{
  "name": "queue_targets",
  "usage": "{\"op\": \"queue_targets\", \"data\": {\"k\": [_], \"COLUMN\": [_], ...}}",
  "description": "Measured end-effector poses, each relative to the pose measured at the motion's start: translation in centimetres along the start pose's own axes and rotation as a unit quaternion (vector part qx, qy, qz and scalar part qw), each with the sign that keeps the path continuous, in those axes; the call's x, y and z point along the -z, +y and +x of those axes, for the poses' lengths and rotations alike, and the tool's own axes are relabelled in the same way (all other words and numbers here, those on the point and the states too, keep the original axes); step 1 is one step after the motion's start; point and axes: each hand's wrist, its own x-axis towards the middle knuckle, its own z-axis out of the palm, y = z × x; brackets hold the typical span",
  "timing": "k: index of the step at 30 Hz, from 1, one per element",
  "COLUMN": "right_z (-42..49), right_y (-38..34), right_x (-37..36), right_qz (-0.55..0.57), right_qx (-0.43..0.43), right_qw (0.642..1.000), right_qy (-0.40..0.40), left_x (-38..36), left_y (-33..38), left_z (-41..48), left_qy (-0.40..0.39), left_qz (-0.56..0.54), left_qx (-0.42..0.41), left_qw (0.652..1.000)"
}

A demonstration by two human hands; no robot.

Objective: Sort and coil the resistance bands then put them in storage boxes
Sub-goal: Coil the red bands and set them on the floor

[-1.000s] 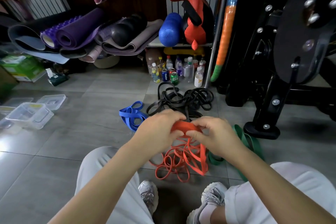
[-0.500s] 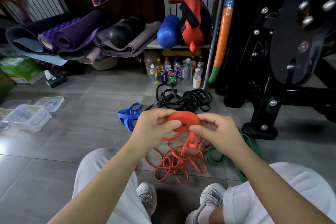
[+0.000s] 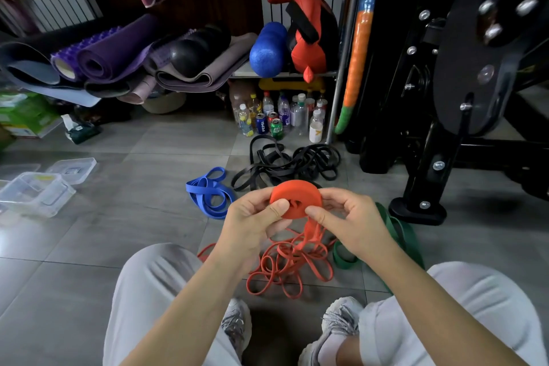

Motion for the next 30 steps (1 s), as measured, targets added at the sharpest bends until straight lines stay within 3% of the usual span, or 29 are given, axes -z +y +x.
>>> {"op": "queue_targets", "data": {"k": [3,5,6,9,11,13,15,18,24,27,30], "right_z": [-0.4,-0.5,-0.5,-0.2,0.0,0.0,0.1,0.4,0.8,0.9,0.7], "right_y": [0.4,0.4,0.4,0.5,0.4,0.1,0.0,-0.2,0.3,0.4,0.4], "right_x": [-0.2,0.1,0.2,0.0,-0.4,-0.7,-0.6,-0.2,0.1,0.2,-0.2], "right_qz": [-0.045,-0.116,-0.167,-0.331,-0.348,-0.335,-0.303,-0.203,-0.139,-0.007,0.141], "right_qx": [-0.003,0.003,0.009,0.042,0.060,0.070,0.072,0.062,0.013,-0.037,-0.034], "right_qw": [0.999,0.993,0.986,0.941,0.934,0.939,0.950,0.977,0.990,0.999,0.987], "right_qy": [0.005,0.006,-0.004,-0.051,-0.056,-0.040,-0.014,0.020,-0.008,-0.037,-0.062], "left_x": [0.1,0.4,0.7,0.7,0.2,-0.2,0.0,0.3,0.5,0.8,1.3], "left_y": [-0.1,0.2,0.5,1.7,2.1,2.6,2.9,3.3,3.3,3.1,2.7], "left_z": [0.2,0.5,0.7,1.1,1.2,1.1,1.1,1.0,0.6,0.3,0.1], "left_qy": [0.006,-0.019,-0.036,-0.088,-0.120,-0.112,-0.087,-0.067,-0.045,-0.050,-0.047], "left_qz": [0.031,0.168,0.274,0.534,0.617,0.646,0.618,0.532,0.361,0.227,0.085], "left_qx": [0.010,-0.011,-0.033,-0.085,-0.126,-0.156,-0.167,-0.163,-0.122,-0.066,-0.019], "left_qw": [0.999,0.986,0.960,0.836,0.767,0.739,0.763,0.828,0.923,0.970,0.995]}}
